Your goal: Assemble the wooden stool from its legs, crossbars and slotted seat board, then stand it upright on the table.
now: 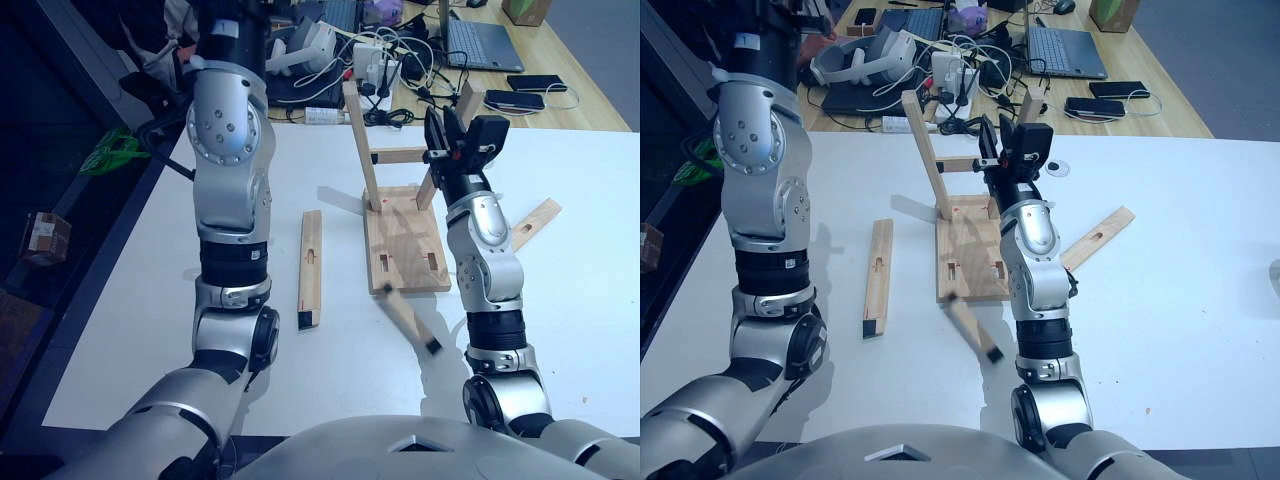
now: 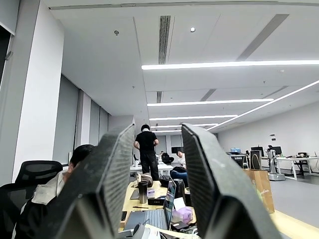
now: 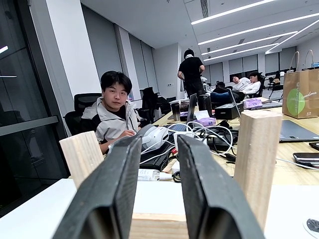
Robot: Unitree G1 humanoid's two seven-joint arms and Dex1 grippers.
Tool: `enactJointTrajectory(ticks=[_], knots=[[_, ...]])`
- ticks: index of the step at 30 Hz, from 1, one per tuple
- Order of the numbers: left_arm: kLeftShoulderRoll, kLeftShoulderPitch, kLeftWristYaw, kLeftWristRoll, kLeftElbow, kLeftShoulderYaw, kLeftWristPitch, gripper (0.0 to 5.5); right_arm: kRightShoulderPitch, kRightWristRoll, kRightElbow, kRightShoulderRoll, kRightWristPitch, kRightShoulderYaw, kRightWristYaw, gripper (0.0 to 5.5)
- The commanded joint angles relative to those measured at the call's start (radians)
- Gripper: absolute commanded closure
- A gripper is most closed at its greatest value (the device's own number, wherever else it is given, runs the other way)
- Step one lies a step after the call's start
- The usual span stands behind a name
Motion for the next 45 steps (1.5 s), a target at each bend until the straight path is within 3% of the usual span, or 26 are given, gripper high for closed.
enactJointTrajectory(ticks=[1, 9, 15, 19, 25, 32, 38, 45], knots=[[-0.001, -0.018, -0.005, -0.004, 0.051, 0.013, 0.018, 4.09, -0.010, -0.006, -0.002, 0.001, -0.002, 0.004, 0.002, 4.22], [-0.040, 0.018, 0.006, -0.052, 0.053, 0.034, 0.150, 4.09, 0.000, -0.006, -0.008, 0.002, 0.007, 0.002, -0.006, 4.22], [-0.059, 0.200, 0.027, -0.025, -0.099, 0.001, 0.256, 4.09, 0.062, -0.095, -0.075, -0.011, 0.107, 0.041, -0.081, 4.22], [-0.066, 0.306, 0.042, -0.010, -0.192, -0.005, 0.322, 4.09, 0.098, -0.079, -0.121, -0.065, 0.115, 0.022, -0.025, 4.22], [-0.046, 0.515, 0.017, 0.021, -0.381, -0.058, 0.445, 4.09, 0.306, 0.069, -0.354, -0.251, 0.256, -0.026, 0.199, 4.22], [-0.014, 0.555, -0.021, 0.039, -0.484, -0.072, 0.551, 4.09, 0.648, 0.341, -0.652, -0.504, 0.445, -0.024, 0.514, 4.22], [0.024, 0.551, -0.062, 0.033, -0.538, -0.057, 0.624, 4.14, 0.860, 0.415, -0.743, -0.680, 0.463, -0.005, 0.705, 3.15], [0.047, 0.538, -0.087, 0.036, -0.566, -0.064, 0.672, 4.14, 1.060, 0.449, -0.754, -0.875, 0.428, -0.065, 0.929, 3.15]])
